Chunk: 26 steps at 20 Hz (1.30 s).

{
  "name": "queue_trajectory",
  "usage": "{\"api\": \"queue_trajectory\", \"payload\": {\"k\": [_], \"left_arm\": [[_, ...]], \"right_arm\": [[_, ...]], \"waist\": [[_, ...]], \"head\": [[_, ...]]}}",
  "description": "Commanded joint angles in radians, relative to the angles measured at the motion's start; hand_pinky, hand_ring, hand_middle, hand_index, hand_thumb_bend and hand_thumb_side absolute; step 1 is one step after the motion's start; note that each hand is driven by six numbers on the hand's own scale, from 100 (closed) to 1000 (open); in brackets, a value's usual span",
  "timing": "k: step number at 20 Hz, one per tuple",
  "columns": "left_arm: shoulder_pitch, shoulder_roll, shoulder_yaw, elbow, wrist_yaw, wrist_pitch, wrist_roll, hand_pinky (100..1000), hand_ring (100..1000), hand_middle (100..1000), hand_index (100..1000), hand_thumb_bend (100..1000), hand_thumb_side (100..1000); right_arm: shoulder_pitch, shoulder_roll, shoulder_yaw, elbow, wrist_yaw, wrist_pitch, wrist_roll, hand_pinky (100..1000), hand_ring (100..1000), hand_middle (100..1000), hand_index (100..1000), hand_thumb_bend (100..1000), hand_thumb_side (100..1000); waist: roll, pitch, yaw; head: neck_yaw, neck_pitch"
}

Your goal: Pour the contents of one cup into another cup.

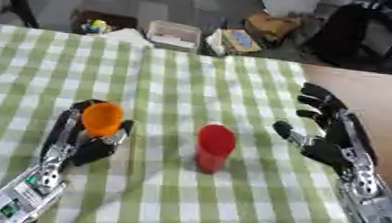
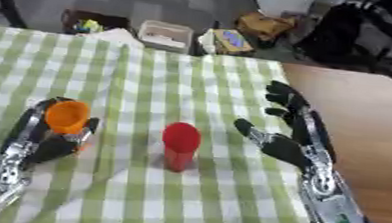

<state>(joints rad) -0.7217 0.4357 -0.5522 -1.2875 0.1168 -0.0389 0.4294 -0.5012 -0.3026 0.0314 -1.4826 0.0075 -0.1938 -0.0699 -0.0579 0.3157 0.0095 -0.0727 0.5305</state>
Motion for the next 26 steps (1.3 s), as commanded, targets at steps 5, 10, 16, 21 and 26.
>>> {"api": "queue_trajectory", "payload": {"k": [5,10,16,21,26], "left_arm": [[-0.005,0.039,-0.006,-0.118,0.000,0.038,0.010,425,655,370,525,156,171],[-0.004,0.053,-0.008,-0.180,0.004,0.066,0.012,424,654,370,523,155,163],[-0.007,0.057,-0.019,-0.236,0.009,0.095,0.001,424,655,370,523,156,160],[-0.019,0.047,-0.034,-0.268,0.010,0.112,-0.014,423,656,370,523,164,155],[-0.030,0.032,-0.049,-0.299,0.021,0.120,-0.022,424,659,371,523,161,157]], "right_arm": [[-0.011,-0.027,-0.006,0.018,0.011,-0.009,0.009,728,830,882,788,697,254],[-0.012,-0.034,-0.001,0.052,0.032,-0.023,0.020,717,820,867,778,698,245],[-0.037,-0.042,0.034,0.116,0.094,-0.052,0.059,722,817,861,773,697,248],[-0.072,-0.039,0.071,0.171,0.141,-0.085,0.098,725,819,862,776,697,246],[-0.095,-0.030,0.096,0.197,0.168,-0.113,0.127,730,821,863,778,699,244]], "waist": [[0.014,-0.028,0.016],[0.022,-0.032,0.027],[0.032,-0.037,0.046],[0.040,-0.039,0.063],[0.043,-0.041,0.073]], "head": [[-0.006,-0.006],[-0.008,-0.009],[-0.012,-0.013],[-0.013,-0.019],[-0.011,-0.020]]}}
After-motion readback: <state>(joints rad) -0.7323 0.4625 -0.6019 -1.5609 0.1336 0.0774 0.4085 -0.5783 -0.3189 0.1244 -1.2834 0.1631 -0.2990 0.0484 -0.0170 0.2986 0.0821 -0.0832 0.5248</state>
